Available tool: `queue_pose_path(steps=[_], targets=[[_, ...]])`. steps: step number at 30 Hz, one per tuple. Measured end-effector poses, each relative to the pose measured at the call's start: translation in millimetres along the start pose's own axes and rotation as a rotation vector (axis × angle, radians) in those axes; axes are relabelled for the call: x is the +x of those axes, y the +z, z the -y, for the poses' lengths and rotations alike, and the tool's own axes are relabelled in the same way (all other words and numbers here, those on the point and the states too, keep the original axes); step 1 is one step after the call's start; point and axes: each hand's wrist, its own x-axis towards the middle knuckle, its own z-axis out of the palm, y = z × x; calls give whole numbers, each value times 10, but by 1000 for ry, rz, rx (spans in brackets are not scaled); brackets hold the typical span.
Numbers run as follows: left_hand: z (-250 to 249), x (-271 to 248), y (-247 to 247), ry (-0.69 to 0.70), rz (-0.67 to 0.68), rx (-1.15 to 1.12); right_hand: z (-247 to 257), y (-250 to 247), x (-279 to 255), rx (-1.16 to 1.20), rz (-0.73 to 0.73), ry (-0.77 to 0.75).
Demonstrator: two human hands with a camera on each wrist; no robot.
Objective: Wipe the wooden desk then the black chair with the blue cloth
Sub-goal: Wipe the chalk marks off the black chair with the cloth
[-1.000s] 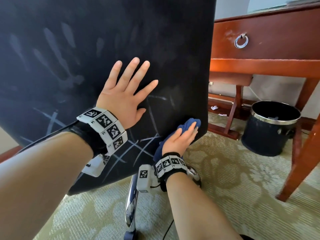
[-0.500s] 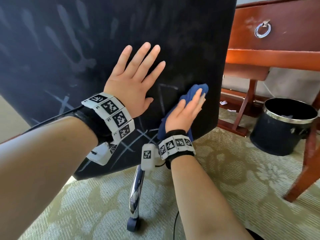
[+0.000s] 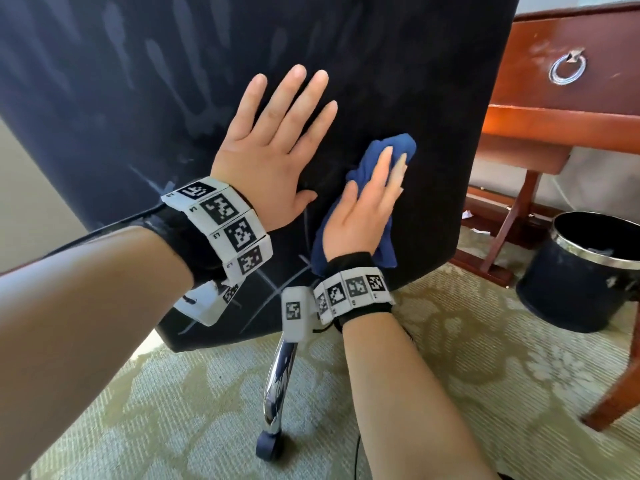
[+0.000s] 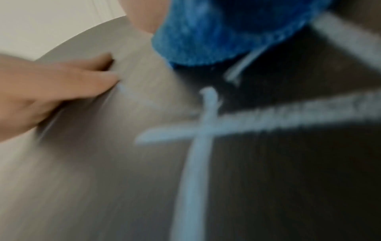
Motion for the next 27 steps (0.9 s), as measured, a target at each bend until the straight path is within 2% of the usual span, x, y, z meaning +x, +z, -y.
queue_pose_path(steps=[2,6,7,8,14,19,24,27], targets=[[53,-44,-7,3,16,31,-149,-55,45,-13,1,34],[111,-103,-22,6,38,50,-390,-188,152,42,-114,433],[103,-103,-20,-2,41,55,-378,-196,151,40,-123,470],[92,-98,-12,-11,39,59,-334,-181,141,30,-126,443],[124,-116,27,-1,3,72,118,65,-37,4,-52,38],[220,-183,67,15,-46,1,173,111,-187,-99,57,-210],[293,-251,118,17,-70,-17,94,42,-153,-172,132,-290],[298,-261,106,3,-41,3,38,-28,-81,-191,107,-246]])
